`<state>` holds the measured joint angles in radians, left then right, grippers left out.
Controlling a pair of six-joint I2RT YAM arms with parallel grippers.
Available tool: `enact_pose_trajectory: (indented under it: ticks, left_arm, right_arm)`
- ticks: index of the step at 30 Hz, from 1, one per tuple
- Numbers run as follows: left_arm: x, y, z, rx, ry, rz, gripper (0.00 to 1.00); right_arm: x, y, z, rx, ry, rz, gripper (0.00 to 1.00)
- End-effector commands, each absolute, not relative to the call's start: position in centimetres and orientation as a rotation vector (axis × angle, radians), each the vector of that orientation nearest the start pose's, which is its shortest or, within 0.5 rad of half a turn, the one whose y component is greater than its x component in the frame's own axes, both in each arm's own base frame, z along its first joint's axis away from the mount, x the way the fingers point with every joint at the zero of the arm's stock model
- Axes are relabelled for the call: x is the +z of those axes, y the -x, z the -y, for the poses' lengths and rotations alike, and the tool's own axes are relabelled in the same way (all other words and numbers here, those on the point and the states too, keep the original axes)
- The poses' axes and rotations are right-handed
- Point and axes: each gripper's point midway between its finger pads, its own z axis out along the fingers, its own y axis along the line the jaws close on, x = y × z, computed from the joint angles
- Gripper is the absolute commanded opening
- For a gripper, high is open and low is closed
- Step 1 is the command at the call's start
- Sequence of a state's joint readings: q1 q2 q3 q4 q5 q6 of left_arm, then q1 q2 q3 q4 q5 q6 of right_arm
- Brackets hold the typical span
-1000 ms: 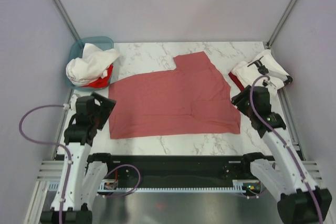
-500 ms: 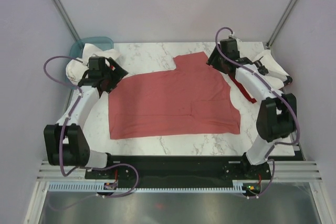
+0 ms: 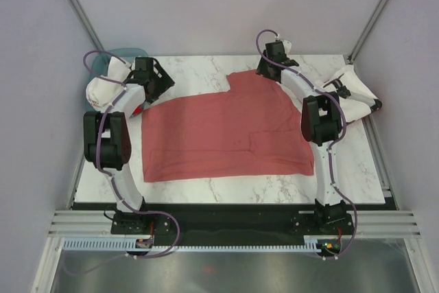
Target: Fold and stack the t-shirts
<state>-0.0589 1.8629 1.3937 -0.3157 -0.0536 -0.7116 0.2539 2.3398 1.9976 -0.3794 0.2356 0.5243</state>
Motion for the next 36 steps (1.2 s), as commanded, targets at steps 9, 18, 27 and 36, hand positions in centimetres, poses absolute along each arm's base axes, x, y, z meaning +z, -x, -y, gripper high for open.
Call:
enact_pose_trajectory:
  ticks: [9, 18, 27, 36]
  left_arm:
    - [10.5, -55.0, 3.9, -0.212, 0.724, -2.194, 0.9]
    - [7.4, -55.3, 1.6, -0.173, 0.816, -2.233, 0.9]
    - [6.3, -55.5, 0.8, -0.19, 0.839, -2.254, 0.89]
    - [8.4, -56.1, -0.7, -0.065, 0.725, -2.261, 0.89]
  right_arm:
    - [7.1, -66.0, -12.6, -0.044, -0.308, -2.149, 0.72]
    - [3.2, -66.6, -13.7, 0.01, -0.247, -2.2, 0.65]
    - [6.0, -67.0, -12.5, 0.003, -0.292, -2.145, 0.14]
    - [11.5, -65.3, -12.7, 0.087, -0.305, -2.061, 0.0]
